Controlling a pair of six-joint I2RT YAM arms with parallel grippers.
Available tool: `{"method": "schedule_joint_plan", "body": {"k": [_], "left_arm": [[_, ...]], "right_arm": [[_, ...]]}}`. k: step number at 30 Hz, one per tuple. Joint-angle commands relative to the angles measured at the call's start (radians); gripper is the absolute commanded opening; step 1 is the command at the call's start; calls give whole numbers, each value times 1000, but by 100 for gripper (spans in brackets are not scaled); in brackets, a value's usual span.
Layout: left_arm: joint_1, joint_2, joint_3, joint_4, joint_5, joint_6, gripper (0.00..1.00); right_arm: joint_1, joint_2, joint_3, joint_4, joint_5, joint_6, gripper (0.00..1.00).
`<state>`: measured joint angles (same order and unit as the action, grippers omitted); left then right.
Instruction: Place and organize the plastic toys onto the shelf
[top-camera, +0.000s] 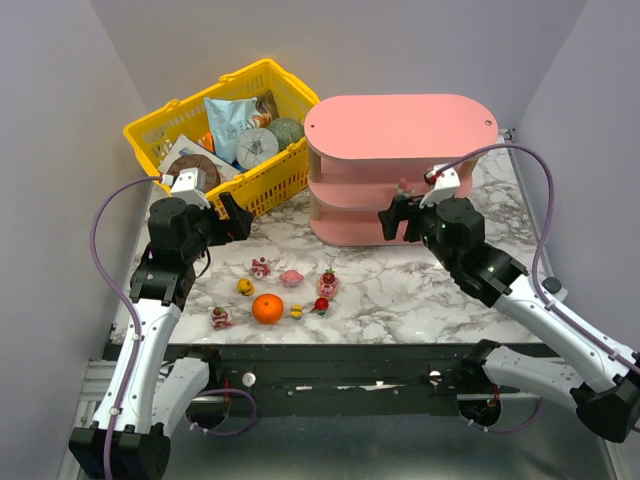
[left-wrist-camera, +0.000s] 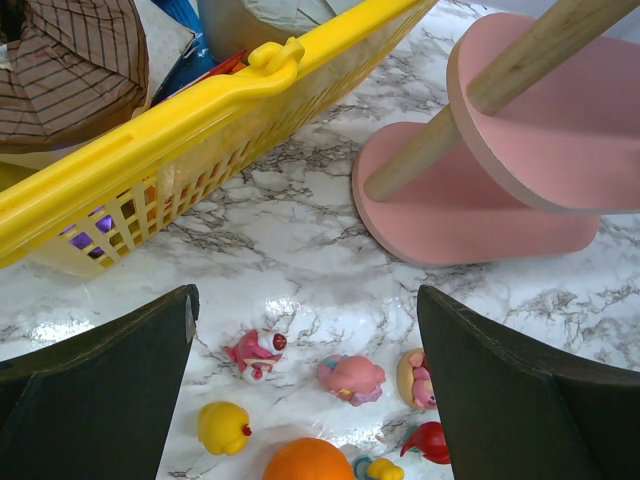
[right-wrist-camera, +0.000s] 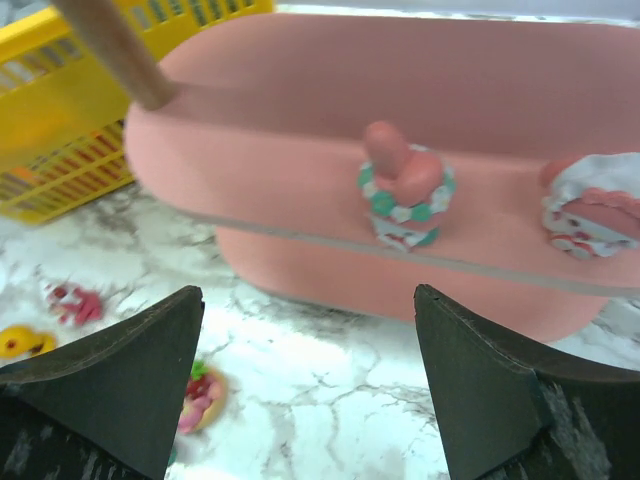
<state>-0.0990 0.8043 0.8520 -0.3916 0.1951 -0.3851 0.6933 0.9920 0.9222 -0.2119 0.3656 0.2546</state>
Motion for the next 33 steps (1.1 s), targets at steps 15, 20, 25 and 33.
{"method": "schedule_joint_plan", "body": {"k": [15,20,25,33], "left_arm": [[5,3,-8,-3,4,17,99],[5,1,-8,-3,7,17,99],[5,-2,-11,0,10,17,99],[5,-5,-13,2,13,15,99]], "right_arm": [[305,141,-201,203,-96,93,93],[334,250,-192,236,-51,201,93],[359,333,-168,236,19,321,91],[383,428,-118,230,41,356,85]]}}
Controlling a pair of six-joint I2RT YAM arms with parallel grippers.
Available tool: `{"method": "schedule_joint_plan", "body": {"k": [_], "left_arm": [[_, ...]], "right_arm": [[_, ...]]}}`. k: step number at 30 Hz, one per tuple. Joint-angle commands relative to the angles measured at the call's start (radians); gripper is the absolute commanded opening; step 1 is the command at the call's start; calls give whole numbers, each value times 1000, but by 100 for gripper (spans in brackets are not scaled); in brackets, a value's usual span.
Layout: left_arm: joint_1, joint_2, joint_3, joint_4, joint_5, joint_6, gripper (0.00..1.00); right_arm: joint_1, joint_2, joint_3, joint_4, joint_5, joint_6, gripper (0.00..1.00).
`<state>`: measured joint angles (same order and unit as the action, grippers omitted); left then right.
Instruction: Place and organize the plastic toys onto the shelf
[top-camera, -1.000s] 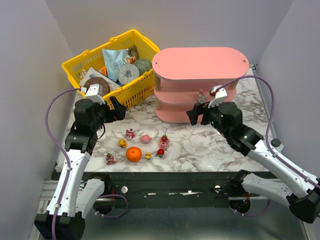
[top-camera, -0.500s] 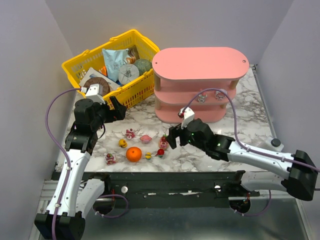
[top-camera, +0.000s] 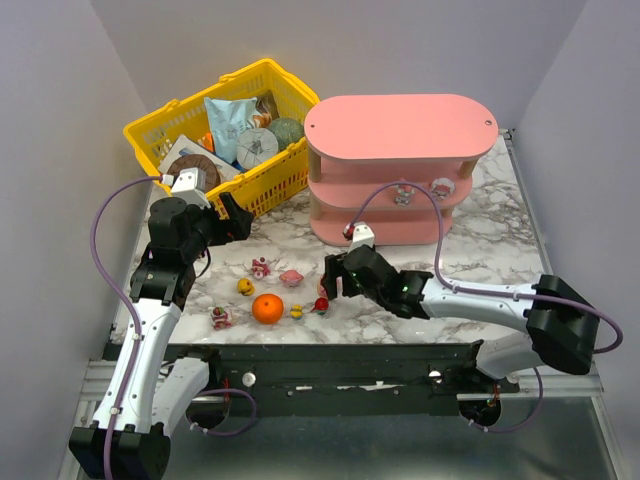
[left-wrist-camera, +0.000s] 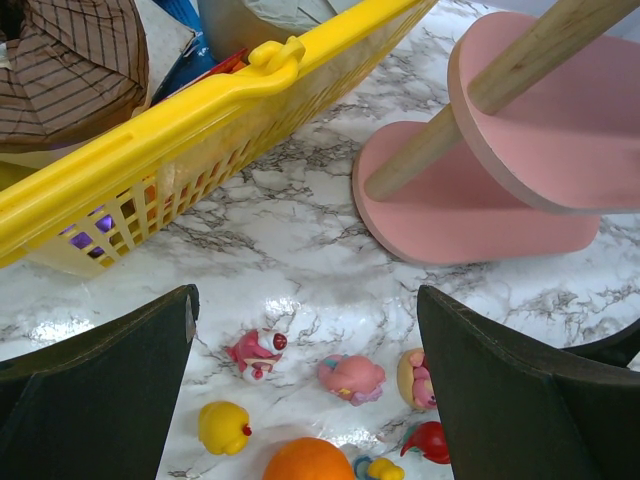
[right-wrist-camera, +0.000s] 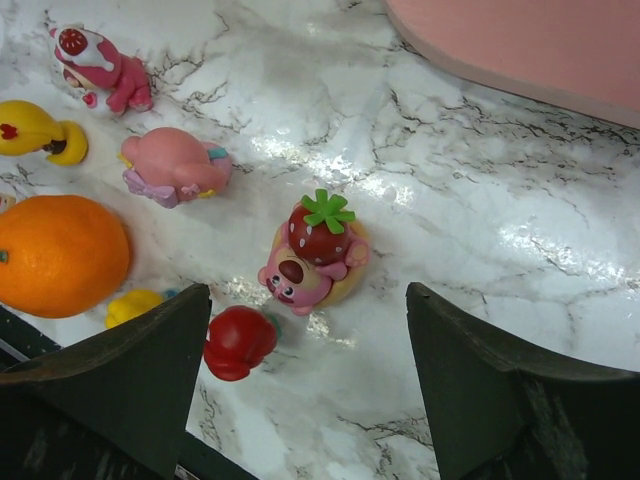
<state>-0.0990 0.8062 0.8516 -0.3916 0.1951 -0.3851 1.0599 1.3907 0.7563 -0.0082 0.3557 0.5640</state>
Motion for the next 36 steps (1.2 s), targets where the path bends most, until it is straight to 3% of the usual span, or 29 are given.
{"method": "schedule_joint_plan", "body": {"k": [1,9,18,24,36], "left_arm": [[5,-7,-13,2,12,15,99],[5,-9,-13,0,12,15,99],[5,-9,-14,2,12,15,99],[5,-10,-14,2,12,12,99],[5,-18,-20,5,17,12,99]], "right_arm": [[25,39,54,31,51,42,85],[149,149,159,36,123,-32,85],[169,174,212,27,161,-32,85],[170,221,271,-42,216,83,86],[172,367,351,-81,184,194,84]]}}
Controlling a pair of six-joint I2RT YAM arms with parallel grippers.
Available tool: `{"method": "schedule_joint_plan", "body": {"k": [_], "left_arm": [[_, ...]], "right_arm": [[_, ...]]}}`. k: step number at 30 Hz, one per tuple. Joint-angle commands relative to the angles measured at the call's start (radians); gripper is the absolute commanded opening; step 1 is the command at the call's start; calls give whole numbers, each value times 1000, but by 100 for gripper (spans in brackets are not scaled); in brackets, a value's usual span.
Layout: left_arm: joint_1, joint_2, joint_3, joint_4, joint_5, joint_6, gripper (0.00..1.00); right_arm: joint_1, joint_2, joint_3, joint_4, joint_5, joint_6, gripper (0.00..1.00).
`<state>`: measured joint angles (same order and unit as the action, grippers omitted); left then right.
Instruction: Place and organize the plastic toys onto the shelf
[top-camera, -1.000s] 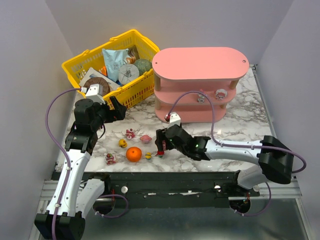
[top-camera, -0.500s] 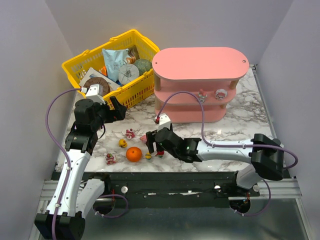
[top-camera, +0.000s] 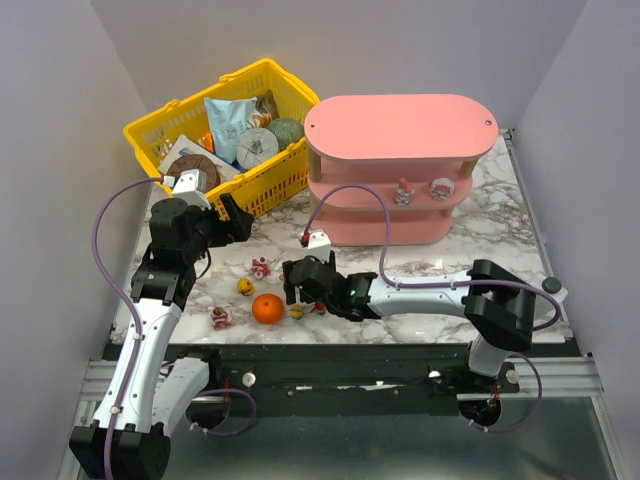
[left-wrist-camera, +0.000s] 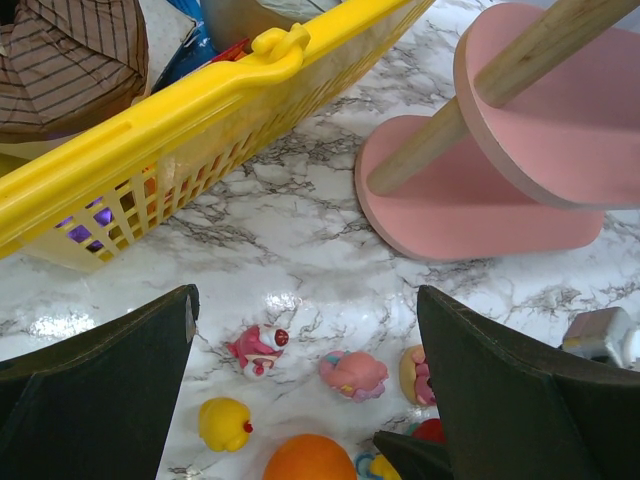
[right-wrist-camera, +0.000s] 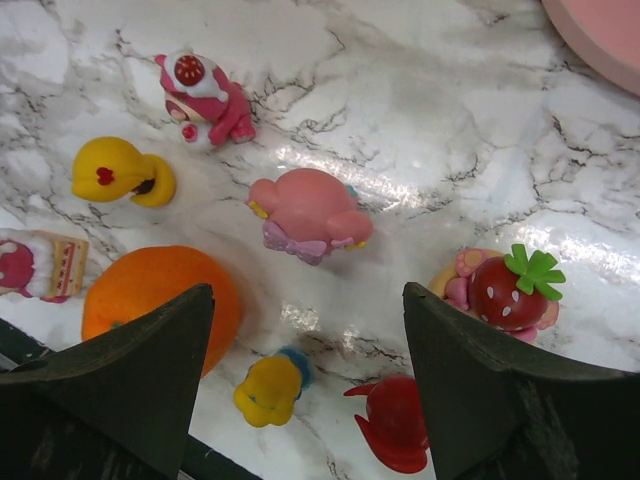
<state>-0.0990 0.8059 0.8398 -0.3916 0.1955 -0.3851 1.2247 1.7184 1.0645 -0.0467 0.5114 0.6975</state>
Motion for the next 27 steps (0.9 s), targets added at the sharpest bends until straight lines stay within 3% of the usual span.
{"method": "schedule_joint_plan", "body": {"k": [1,20,27], "left_arm": [[5,-17,-7,4,16,12,99],[5,-22,-8,5,15,11,99],[5,-19,-8,5,15,12,99]], "right_arm": [[7,47,46,-42,33,69,84],[6,188,138,-15,79,56,83],[6,225,163,-15,79,50,78]]}}
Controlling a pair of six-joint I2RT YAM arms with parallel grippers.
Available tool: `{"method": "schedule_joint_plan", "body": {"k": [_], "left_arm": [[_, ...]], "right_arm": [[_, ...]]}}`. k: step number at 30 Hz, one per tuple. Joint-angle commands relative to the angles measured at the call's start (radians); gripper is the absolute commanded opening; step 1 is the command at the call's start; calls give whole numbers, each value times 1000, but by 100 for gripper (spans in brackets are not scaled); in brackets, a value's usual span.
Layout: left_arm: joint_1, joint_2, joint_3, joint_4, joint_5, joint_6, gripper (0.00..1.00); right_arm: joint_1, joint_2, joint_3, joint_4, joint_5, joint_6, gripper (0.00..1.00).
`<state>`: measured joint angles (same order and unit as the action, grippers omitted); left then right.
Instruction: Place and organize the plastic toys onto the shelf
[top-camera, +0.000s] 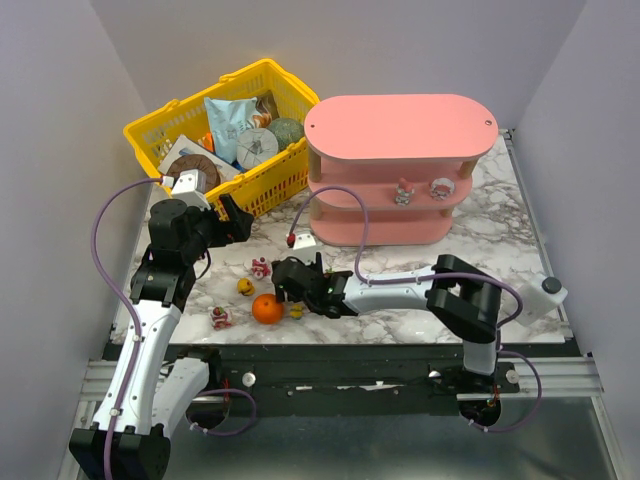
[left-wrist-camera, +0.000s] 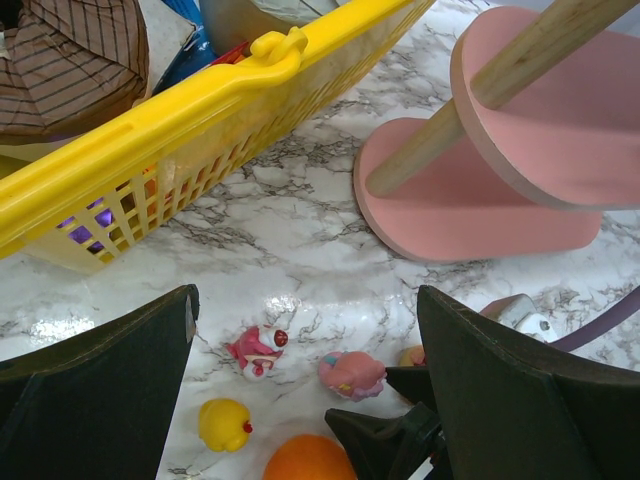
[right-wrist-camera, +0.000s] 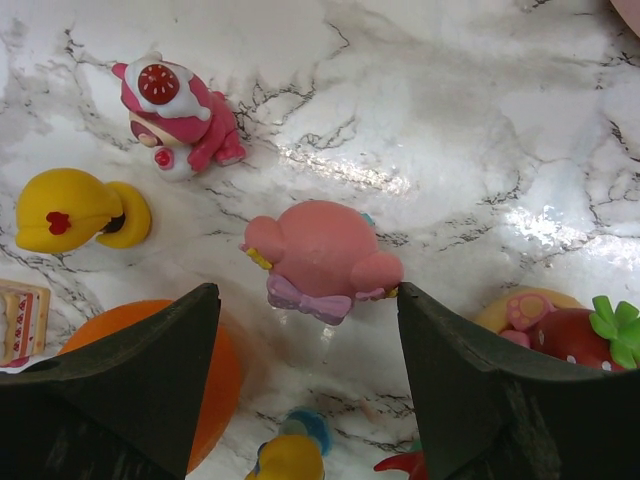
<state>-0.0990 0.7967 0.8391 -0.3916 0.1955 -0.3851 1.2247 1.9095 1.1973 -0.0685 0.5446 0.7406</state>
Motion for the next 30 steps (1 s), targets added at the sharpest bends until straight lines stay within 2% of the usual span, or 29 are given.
{"method": "schedule_joint_plan", "body": {"k": [1,11,22,25,30], "left_arm": [[5,-8,-5,5,15,12,99],[5,-8,-6,5,15,11,99],[5,-7,-6,3,15,11,99],[5,-8,-5,3,15,11,99],[5,-7,-6,3,15,12,99]], "right_arm": [[6,37,31,7,46,2,77],[1,75,67,3,117,-15,73],[-21,39,53,-11,106,-21,38],[-19,11,41,-11,126,-33,33],[-24,-52,25,-24,155,-63,30]]}}
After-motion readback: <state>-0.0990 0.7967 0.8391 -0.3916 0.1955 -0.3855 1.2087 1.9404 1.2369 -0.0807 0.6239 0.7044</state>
